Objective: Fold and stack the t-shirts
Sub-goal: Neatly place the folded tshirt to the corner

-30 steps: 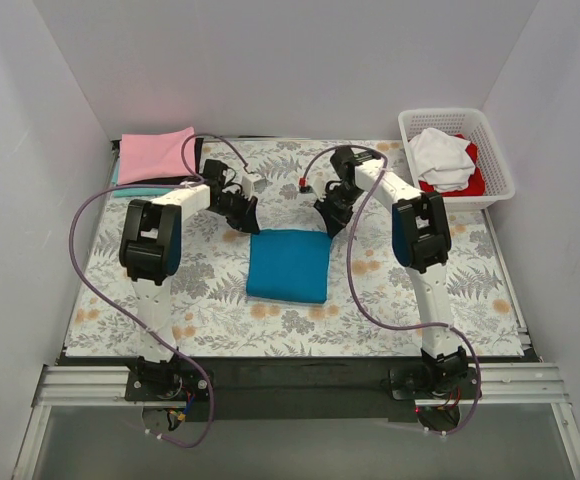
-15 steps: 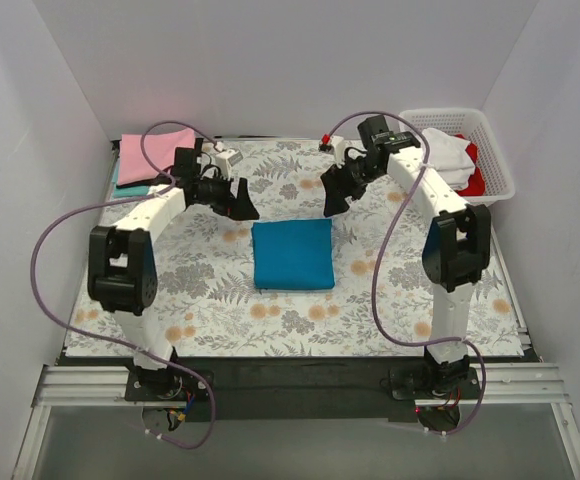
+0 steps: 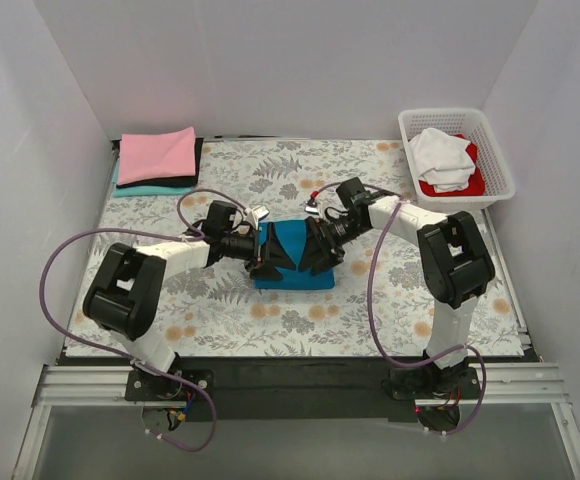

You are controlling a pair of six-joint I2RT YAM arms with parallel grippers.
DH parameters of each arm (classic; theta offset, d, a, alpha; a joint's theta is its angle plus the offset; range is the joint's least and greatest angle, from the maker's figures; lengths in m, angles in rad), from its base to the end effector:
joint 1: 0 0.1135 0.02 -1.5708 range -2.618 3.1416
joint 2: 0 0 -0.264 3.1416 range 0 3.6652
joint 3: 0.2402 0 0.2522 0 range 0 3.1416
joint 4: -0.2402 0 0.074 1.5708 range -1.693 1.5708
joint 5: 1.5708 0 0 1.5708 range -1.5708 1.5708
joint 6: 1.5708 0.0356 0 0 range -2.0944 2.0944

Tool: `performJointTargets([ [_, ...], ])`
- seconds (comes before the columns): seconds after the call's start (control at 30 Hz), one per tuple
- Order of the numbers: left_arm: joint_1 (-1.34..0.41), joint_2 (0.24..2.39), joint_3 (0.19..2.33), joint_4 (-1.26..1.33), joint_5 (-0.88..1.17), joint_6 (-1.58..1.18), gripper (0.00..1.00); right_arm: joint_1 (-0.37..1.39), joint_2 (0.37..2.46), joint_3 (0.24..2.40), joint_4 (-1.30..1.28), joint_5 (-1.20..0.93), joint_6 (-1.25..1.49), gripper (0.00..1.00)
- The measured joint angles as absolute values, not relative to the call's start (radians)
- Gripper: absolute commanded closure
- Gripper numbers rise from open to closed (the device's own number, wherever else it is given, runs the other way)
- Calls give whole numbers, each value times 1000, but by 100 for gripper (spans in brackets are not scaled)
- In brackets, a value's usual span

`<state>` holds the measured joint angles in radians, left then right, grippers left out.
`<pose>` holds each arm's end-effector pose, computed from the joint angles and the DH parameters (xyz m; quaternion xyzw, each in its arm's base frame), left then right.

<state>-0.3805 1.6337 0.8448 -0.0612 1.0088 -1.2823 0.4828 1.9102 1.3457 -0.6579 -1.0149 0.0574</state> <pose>0.2795 -0.1443 0.1756 0.2036 -0.8116 0.5328 0.1261 0.3213 0.2026 0.1949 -0.2640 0.8236 0.5017 0.0183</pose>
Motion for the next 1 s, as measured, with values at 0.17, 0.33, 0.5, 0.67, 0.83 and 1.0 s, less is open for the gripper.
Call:
performJointTargets([
  [0.17, -380, 1767, 812, 35, 973, -1386, 16, 473, 1959, 1211, -529, -1029, 159, 2],
  [0.33, -340, 1845, 787, 108, 1005, -1429, 15, 427, 2035, 1150, -467, -1104, 191, 2],
  [0.5, -302, 1847, 773, 123, 1045, -1421, 13, 400, 2025, 1111, -433, -1139, 184, 2],
  [0.67, -250, 1771, 759, 2, 1054, -1316, 12, 374, 1958, 1111, -521, -1086, 104, 2],
  [0.83, -234, 1638, 805, -112, 1061, -1201, 12, 360, 1897, 1268, -598, -1053, 33, 2],
  [1.0, -244, 1658, 990, -83, 1053, -1179, 11, 359, 1920, 1515, -587, -1024, 11, 2],
])
